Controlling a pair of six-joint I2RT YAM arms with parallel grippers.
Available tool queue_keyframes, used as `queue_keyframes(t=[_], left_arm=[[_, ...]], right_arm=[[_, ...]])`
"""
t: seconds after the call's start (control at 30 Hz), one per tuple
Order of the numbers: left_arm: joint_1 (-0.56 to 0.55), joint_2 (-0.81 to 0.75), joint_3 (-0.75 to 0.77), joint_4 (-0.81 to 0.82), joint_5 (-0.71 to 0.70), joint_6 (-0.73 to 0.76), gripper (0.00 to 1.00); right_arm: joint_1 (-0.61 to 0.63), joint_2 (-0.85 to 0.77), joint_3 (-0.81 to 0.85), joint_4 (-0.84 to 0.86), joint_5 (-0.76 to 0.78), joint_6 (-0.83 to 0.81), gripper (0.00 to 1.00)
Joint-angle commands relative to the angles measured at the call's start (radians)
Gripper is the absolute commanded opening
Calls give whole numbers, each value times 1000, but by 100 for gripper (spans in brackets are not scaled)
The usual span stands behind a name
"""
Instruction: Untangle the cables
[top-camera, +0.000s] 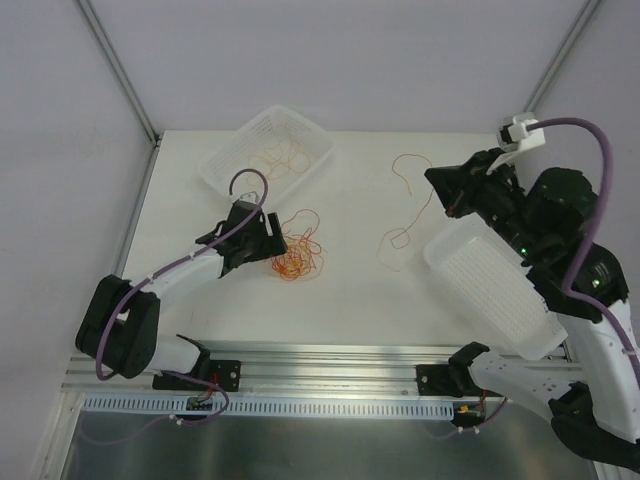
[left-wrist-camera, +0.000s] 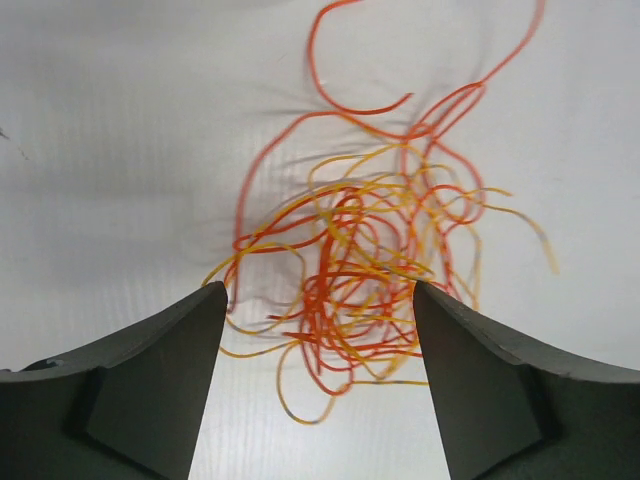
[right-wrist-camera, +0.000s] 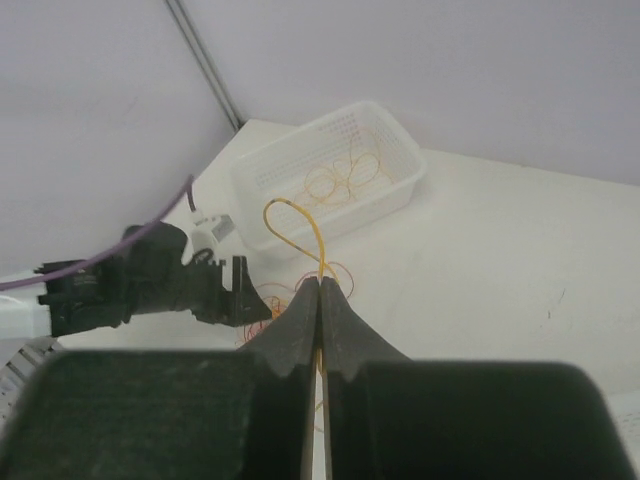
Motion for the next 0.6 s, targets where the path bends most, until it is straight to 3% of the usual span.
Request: queue_keyframes(t=[0.0, 0.07, 0.3, 0.57], left_arm=[[12, -117, 42, 1, 72, 70, 77], [12, -172, 59, 3, 106, 122, 82], [1, -322, 76, 67, 331, 331, 86], [-103, -408, 102, 213, 523, 487, 92]], right_arm=[[-3, 37, -34, 50, -46, 16, 1], [-3, 56, -46, 56, -47, 26, 1], [-3, 129, -114, 141, -179, 110, 0], [-3, 192, -157, 173, -245, 178, 1]])
